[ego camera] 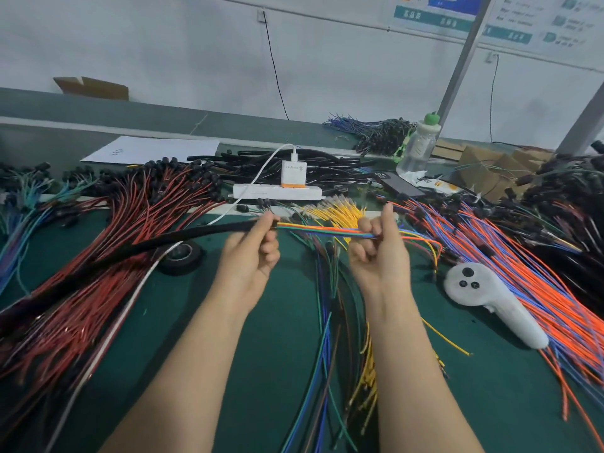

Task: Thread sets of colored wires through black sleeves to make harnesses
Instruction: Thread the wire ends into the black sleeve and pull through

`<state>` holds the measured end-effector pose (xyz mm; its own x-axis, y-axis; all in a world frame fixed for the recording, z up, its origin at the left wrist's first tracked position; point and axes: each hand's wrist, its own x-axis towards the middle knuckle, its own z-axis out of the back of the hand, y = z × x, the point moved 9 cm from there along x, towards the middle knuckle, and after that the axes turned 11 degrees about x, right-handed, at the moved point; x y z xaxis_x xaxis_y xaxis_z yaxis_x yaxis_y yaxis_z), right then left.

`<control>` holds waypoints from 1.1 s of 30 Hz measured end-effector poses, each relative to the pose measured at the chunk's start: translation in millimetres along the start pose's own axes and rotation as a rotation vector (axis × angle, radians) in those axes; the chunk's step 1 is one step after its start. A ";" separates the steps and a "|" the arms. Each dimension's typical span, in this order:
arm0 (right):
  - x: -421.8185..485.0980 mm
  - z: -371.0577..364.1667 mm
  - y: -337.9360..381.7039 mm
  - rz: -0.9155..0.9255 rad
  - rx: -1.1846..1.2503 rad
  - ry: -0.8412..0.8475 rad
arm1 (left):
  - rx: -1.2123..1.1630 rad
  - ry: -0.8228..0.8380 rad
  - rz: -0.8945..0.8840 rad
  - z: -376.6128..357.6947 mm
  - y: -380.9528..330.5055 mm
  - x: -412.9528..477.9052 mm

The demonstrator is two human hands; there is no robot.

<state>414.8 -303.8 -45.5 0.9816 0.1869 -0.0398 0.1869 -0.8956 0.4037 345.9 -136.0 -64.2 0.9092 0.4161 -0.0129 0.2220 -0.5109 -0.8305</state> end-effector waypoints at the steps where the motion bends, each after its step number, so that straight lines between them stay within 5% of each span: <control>1: -0.1 2.6 -2.8 0.053 -0.043 -0.036 | 0.015 -0.002 -0.008 -1.1 1.1 0.1; 7: -10.2 2.0 -50.1 0.061 -0.319 -0.087 | 0.241 0.115 -0.043 -38.7 26.8 -12.5; 13: -2.1 10.7 -27.9 -0.055 0.267 -0.076 | -0.015 0.037 0.036 -16.7 17.1 -4.1; 21: -12.2 12.0 -49.6 0.073 -0.337 -0.141 | 0.176 0.074 0.047 -34.2 36.6 -14.5; 26: -7.7 10.3 -59.2 -0.106 -0.060 -0.101 | 0.047 0.118 0.159 -32.1 39.9 -13.8; 33: -4.2 17.0 -40.6 0.002 0.101 -0.161 | -0.051 0.188 0.148 -21.1 29.5 -7.5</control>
<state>403.8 -275.1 -77.3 0.9741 0.1256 -0.1882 0.1803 -0.9334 0.3101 353.1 -170.0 -76.8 0.9817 0.1888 -0.0249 0.0943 -0.5957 -0.7977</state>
